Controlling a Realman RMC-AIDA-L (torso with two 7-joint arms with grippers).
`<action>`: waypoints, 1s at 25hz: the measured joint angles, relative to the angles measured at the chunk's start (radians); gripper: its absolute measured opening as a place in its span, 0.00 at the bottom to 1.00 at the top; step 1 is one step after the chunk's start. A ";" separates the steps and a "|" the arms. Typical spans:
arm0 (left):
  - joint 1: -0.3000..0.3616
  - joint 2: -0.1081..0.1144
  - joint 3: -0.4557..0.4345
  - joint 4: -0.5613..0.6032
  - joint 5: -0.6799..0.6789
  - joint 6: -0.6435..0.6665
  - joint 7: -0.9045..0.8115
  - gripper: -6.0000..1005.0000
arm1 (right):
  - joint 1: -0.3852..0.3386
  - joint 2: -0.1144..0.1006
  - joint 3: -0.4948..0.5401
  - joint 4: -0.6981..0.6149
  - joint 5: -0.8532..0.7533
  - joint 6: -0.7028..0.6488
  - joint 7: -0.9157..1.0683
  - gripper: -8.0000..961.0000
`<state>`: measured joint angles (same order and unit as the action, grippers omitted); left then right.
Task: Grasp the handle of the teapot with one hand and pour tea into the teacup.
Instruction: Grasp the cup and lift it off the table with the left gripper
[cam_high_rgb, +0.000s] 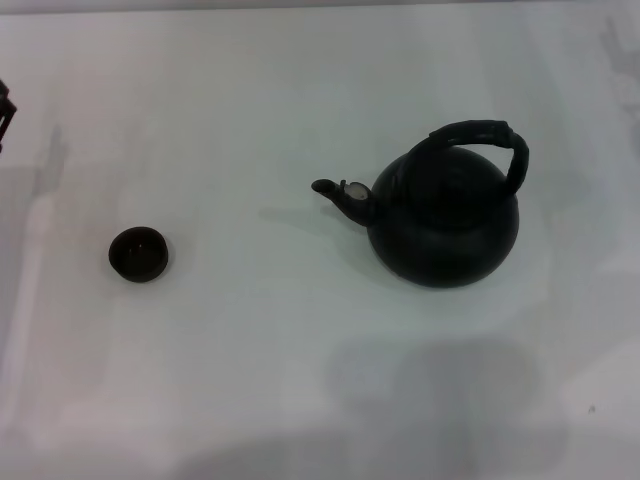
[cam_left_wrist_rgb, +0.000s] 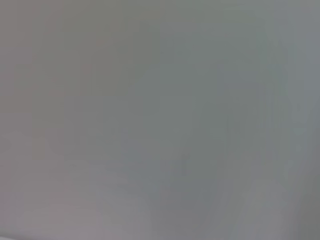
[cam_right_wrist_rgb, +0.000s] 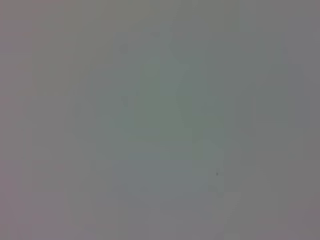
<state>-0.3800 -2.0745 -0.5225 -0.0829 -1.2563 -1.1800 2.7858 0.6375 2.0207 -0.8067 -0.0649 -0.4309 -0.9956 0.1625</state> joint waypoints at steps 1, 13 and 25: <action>0.007 0.000 0.000 0.000 0.000 -0.011 0.000 0.86 | 0.001 0.000 0.000 -0.004 0.000 0.006 0.000 0.86; 0.123 -0.004 0.002 -0.008 0.180 -0.181 0.001 0.86 | 0.010 0.000 -0.007 -0.015 0.000 0.029 -0.004 0.86; 0.173 -0.010 0.003 -0.035 0.512 -0.182 0.014 0.86 | 0.036 0.001 -0.009 -0.015 -0.004 0.030 -0.005 0.86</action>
<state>-0.2070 -2.0847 -0.5199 -0.1174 -0.7441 -1.3621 2.7998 0.6738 2.0212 -0.8161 -0.0797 -0.4352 -0.9655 0.1572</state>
